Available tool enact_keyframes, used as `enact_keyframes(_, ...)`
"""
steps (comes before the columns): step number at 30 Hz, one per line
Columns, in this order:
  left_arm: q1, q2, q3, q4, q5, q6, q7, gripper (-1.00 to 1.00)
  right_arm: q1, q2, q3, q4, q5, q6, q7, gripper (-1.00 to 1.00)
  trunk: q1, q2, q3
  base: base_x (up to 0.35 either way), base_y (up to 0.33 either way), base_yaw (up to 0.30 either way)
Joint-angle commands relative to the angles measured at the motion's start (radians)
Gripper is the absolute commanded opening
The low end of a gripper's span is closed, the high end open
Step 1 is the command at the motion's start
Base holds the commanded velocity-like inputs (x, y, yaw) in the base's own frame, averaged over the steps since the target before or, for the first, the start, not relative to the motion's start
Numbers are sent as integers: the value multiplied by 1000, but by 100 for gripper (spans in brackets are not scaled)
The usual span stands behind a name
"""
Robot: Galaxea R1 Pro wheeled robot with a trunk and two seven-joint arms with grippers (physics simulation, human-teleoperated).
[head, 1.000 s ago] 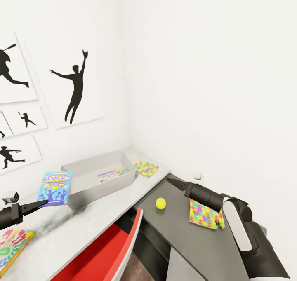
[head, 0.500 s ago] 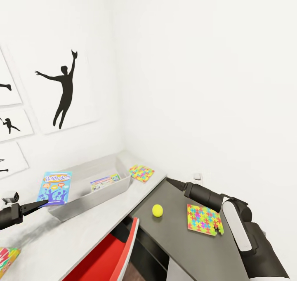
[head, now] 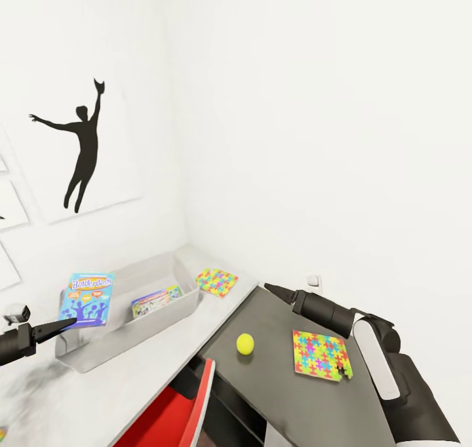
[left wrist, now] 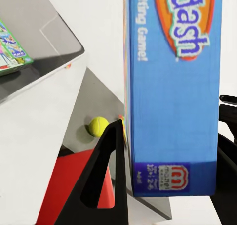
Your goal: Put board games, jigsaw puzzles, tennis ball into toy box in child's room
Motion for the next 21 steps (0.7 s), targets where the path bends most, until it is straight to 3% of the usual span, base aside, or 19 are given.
enact_keyframes(1, -1, 0, 0, 0, -1, 10, -5, -100, -1, 0, -1, 0, -3, 6, 1, 100, 0, -1, -2, 95, 45, -13)
enact_keyframes(8, -1, 0, 0, 0, -1, 11, -5, -100, -1, 0, -1, 0, -3, 6, 1, 100, 0, -1, -1, 111, 63, -5)
enact_keyframes(21, -1, 2, 1, 0, -1, 10, -5, -100, -1, 0, -1, 0, -3, 6, 1, 100, 0, -1, -1, 9, 5, 0)
